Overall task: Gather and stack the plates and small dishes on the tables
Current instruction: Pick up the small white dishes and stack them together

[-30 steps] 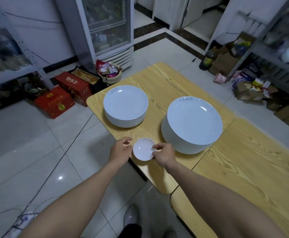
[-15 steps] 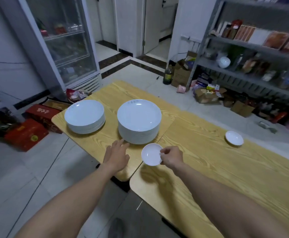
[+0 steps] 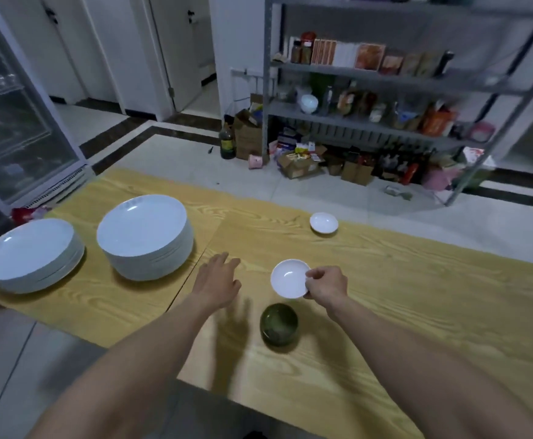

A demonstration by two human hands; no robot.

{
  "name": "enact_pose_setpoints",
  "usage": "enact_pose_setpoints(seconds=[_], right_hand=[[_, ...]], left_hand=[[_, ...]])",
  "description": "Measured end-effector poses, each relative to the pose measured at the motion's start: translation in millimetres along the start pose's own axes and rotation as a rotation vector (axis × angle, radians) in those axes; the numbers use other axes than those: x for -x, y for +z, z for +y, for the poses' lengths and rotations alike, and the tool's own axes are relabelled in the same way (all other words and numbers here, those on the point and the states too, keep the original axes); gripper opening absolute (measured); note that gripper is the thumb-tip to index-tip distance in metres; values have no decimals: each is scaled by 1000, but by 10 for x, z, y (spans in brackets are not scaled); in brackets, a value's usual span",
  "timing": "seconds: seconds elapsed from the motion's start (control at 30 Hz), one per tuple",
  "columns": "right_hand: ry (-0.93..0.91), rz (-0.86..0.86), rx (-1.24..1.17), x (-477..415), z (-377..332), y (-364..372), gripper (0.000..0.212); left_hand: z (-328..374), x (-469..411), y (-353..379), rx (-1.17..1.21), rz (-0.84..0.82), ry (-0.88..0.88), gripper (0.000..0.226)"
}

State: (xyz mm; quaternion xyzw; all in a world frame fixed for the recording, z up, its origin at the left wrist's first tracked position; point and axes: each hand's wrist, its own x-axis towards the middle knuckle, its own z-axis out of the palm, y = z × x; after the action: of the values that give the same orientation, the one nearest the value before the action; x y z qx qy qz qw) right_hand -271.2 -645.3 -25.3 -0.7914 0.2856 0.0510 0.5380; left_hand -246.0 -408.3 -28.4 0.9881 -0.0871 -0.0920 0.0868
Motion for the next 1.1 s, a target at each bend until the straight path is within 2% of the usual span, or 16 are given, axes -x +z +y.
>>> enact_pose_setpoints(seconds=[0.17,0.3,0.63,0.87,1.1], right_hand=[[87,164,-80,-421,130,-491,23],[186,246,-146,-806,235,-770,25],[325,318,-206,-1675,390,-965,29],[381,318,-273,-2001,508,-881,29],[396,313,-338,-2130,508,-943,29]], left_hand=[[529,-674,69,122,-50,52,58],[906,-1234,205,293,-130,30,54],[1504,-2480,558,843,-160,-229,35],[1721,-2870,867,995,-157,-329,29],[1852,-3136,1024,991,-32,-427,26]])
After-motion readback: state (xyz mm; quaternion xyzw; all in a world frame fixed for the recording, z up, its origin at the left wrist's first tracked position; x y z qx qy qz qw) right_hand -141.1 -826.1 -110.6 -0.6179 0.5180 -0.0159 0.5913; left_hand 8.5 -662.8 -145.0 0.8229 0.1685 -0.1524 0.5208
